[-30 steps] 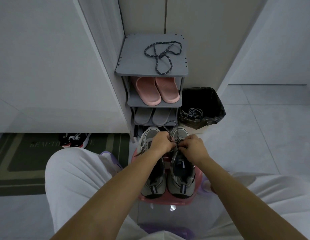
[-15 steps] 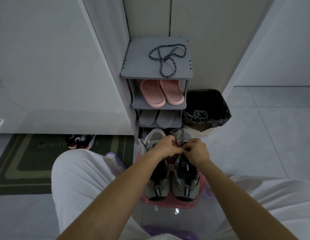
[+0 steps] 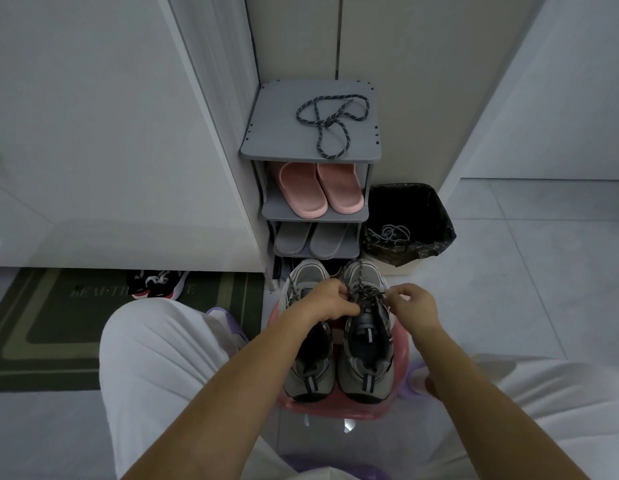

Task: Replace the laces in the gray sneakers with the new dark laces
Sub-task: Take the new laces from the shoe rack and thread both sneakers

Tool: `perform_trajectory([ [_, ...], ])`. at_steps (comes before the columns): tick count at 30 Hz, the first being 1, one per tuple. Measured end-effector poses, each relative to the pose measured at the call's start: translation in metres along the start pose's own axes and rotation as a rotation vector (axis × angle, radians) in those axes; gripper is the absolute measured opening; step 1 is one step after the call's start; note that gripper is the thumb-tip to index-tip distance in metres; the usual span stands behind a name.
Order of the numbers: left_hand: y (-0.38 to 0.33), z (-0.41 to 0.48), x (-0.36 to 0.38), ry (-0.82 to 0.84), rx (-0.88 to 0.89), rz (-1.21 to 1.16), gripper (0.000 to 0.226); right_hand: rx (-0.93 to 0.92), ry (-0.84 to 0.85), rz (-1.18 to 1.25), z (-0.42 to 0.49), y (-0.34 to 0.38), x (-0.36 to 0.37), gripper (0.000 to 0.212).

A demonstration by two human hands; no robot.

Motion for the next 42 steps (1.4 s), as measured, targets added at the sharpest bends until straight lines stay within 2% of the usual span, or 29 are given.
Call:
perform_trajectory([
  [2,0.002,0.000,0.000,-0.004,-0.004,-0.004,0.054,0.115,-0.089,0.245,0.001,-0.014,-0.021,0.014],
  [4,0.004,0.001,0.001,-0.001,-0.008,-0.011,0.051,0.169,-0.184,0.379,0.001,-0.022,-0.047,0.009],
  [7,0.003,0.000,0.002,0.005,0.002,-0.030,0.024,0.200,-0.299,0.387,-0.001,-0.033,-0.082,0.010],
  [9,0.002,0.000,0.000,-0.018,0.002,-0.032,0.021,0.212,-0.300,0.262,0.001,-0.036,-0.090,0.017],
  [13,0.000,-0.003,-0.001,-0.055,0.010,-0.015,0.056,0.192,-0.099,-0.310,0.008,-0.025,-0.072,0.029],
  [15,-0.001,-0.004,-0.001,-0.068,0.021,-0.023,0.063,0.072,-0.062,-0.506,0.007,-0.007,-0.057,0.034],
  [16,-0.001,-0.005,-0.001,-0.073,0.023,-0.023,0.065,-0.009,-0.050,-0.520,0.006,0.003,-0.047,0.042],
  [17,-0.001,-0.005,-0.002,-0.077,0.027,-0.021,0.067,-0.101,-0.028,-0.501,0.002,0.016,-0.035,0.041],
  [20,-0.001,-0.006,-0.002,-0.073,0.026,-0.026,0.074,-0.348,0.133,-0.609,-0.009,0.044,0.012,0.019],
  [23,0.000,-0.006,-0.002,-0.076,0.023,-0.034,0.076,-0.345,0.239,-0.899,-0.009,0.041,0.046,0.024],
  [26,0.001,-0.006,-0.002,-0.077,0.022,-0.039,0.077,-0.252,0.223,-1.031,-0.006,0.033,0.052,0.033],
  [29,0.002,-0.006,-0.003,-0.073,0.014,-0.044,0.079,-0.231,0.191,-1.003,-0.004,0.032,0.045,0.030],
  [32,0.003,-0.005,-0.003,-0.068,0.012,-0.034,0.081,-0.229,0.154,-0.857,-0.005,0.037,0.031,0.021],
  [35,0.005,-0.004,-0.003,-0.062,0.011,-0.036,0.087,-0.225,0.076,-0.787,-0.003,0.040,0.008,0.021],
  [42,0.002,-0.003,0.000,-0.055,0.068,-0.047,0.076,-0.108,-0.038,-0.716,0.002,0.020,-0.042,0.022],
])
Point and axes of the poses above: each hand's wrist, its own z-axis towards the middle knuckle, its own x-axis out of the palm, y = z × x, the point moved 8 cm from there along z, towards the middle knuckle, and after that the axes turned 14 degrees about z, right-handed, at the moved point
